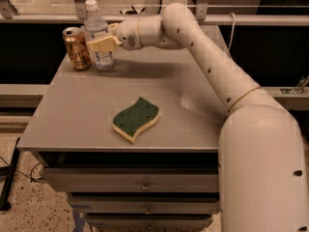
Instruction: Move blue plastic bottle near orange can
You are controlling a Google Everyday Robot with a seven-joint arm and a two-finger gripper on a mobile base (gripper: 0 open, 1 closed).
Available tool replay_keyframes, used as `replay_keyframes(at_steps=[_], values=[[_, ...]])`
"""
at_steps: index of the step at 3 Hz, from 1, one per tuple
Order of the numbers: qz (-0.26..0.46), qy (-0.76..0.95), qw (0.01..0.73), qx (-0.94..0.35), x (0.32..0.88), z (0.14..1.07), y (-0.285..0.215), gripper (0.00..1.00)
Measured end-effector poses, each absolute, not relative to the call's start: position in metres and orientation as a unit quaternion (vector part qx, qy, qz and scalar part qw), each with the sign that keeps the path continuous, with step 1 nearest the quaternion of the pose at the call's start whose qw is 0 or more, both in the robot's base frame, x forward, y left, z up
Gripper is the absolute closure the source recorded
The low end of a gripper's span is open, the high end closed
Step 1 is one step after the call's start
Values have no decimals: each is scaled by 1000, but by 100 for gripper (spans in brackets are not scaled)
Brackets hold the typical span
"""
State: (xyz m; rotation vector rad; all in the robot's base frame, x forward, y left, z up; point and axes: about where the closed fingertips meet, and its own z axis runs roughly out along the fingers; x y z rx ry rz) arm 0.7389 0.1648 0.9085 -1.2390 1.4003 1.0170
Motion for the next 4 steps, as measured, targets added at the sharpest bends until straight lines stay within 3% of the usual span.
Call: replay_keyframes(at_steps=[1, 3, 4], values=[[418, 571, 487, -511, 738, 907, 166, 5], [404, 580, 498, -502, 741, 914, 136, 0], [362, 598, 520, -491, 747, 933, 79, 0]])
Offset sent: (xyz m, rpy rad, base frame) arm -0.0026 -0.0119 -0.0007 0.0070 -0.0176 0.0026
